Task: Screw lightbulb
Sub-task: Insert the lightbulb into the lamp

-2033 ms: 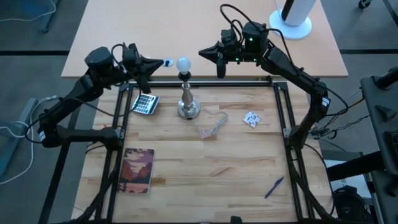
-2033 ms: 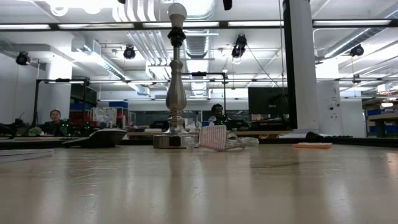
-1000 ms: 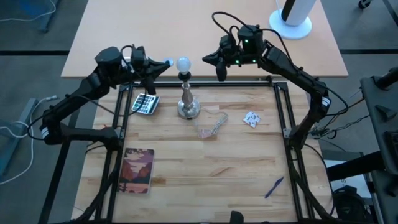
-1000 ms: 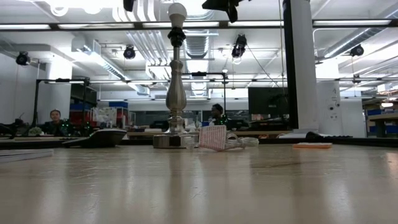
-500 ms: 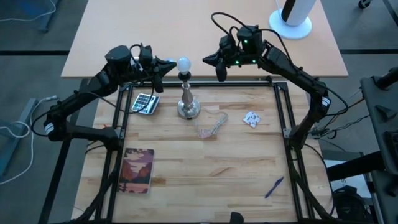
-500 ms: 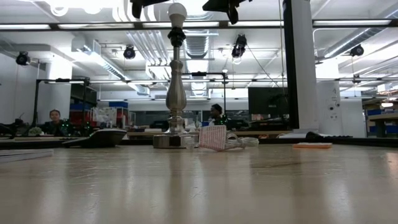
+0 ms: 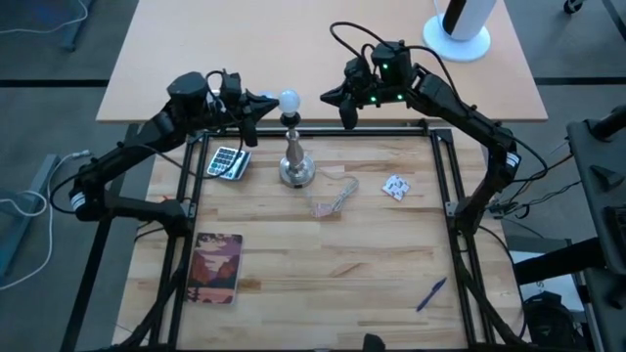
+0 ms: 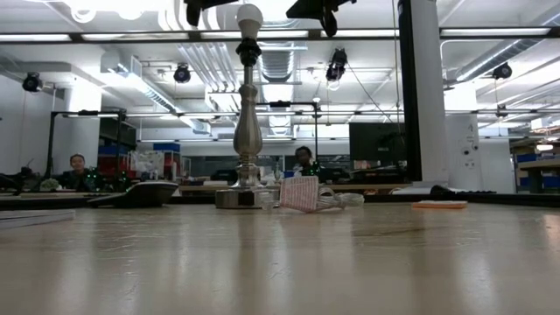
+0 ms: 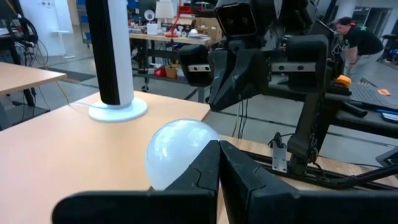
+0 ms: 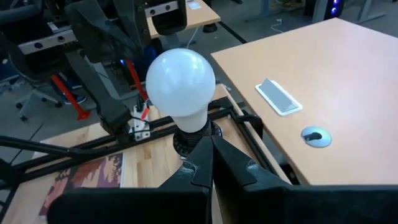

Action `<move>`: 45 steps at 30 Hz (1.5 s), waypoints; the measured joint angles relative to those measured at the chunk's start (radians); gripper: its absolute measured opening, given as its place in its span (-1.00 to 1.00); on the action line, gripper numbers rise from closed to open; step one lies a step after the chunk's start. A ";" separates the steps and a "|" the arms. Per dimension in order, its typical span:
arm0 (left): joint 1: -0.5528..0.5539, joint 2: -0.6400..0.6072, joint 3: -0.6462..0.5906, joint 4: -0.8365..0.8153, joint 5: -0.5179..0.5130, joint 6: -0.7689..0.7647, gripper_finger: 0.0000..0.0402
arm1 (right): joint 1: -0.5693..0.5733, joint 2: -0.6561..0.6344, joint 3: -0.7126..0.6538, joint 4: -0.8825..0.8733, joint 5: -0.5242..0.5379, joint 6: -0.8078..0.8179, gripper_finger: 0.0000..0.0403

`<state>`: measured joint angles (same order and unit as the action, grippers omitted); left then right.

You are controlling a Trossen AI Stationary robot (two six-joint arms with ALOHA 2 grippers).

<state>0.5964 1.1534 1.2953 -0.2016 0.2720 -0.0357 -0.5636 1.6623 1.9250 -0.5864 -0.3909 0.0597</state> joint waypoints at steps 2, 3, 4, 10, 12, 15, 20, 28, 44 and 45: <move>0.000 -0.002 0.000 -0.001 0.000 0.002 -1.00 | 0.000 0.000 0.000 0.000 0.000 0.000 -1.00; 0.000 -0.004 0.000 -0.001 0.000 0.012 -1.00 | 0.000 0.000 0.000 0.000 0.000 0.000 -1.00; 0.000 -0.007 0.000 -0.005 -0.001 0.025 -1.00 | 0.000 0.000 0.000 0.000 0.000 -0.004 -1.00; 0.001 -0.034 0.000 -0.078 -0.035 0.122 -1.00 | 0.000 0.000 -0.010 0.075 -0.001 -0.022 -1.00; 0.001 -0.036 0.000 -0.099 -0.045 0.133 -1.00 | 0.000 0.000 -0.016 0.102 -0.008 -0.031 -1.00; 0.001 -0.033 0.000 -0.095 -0.045 0.137 -1.00 | 0.008 0.008 -0.037 0.143 -0.027 -0.050 -1.00; 0.000 -0.015 0.000 -0.095 -0.045 0.139 -1.00 | 0.022 0.043 -0.084 0.255 -0.036 -0.004 -1.00; 0.000 -0.010 0.000 -0.090 -0.054 0.139 -1.00 | 0.032 0.064 -0.091 0.293 -0.036 0.009 -1.00; 0.000 -0.010 -0.002 -0.090 -0.108 0.158 -1.00 | 0.062 0.074 -0.091 0.316 -0.035 0.019 -1.00; 0.000 -0.010 -0.002 -0.090 -0.108 0.158 -1.00 | 0.062 0.074 -0.091 0.316 -0.035 0.020 -1.00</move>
<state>0.5964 1.1439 1.2934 -0.2916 0.1639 0.1226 -0.5015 1.7359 1.8339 -0.2707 -0.4259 0.0801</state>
